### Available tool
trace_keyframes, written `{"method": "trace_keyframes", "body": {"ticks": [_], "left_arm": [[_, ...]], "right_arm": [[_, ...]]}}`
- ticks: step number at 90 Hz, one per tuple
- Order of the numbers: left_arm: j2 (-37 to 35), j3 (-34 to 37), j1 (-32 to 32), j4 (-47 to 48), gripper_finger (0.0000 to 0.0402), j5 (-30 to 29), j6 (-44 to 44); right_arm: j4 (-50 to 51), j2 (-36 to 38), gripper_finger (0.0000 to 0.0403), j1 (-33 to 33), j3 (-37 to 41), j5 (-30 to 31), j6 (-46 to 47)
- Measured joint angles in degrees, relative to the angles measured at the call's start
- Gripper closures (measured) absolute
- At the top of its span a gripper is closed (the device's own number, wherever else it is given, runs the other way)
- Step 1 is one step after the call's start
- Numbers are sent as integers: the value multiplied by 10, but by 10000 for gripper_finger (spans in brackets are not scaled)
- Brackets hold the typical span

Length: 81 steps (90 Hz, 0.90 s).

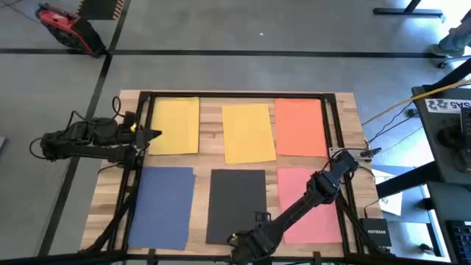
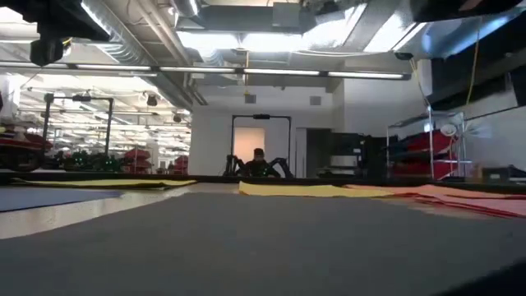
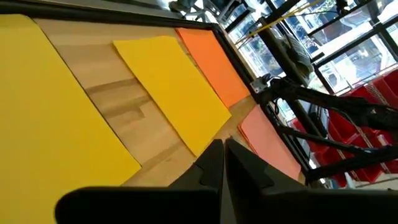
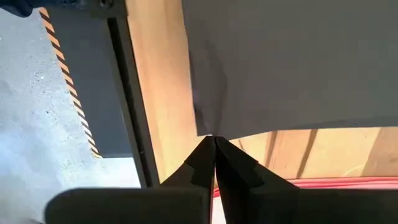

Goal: Organize paper
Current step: Stack the black colored paper on top of the black colored paper

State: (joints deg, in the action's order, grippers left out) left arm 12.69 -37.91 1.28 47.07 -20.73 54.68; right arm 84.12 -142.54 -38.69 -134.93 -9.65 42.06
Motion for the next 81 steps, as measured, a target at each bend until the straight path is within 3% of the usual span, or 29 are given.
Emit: {"method": "trace_keyframes", "body": {"ticks": [41,81], "left_arm": [[0,0,0,4,402,0,0],[0,0,0,4,402,0,-3]], "right_arm": [[16,0,403,0,0,9,-6],[16,0,402,-4,0,-22,1]]}}
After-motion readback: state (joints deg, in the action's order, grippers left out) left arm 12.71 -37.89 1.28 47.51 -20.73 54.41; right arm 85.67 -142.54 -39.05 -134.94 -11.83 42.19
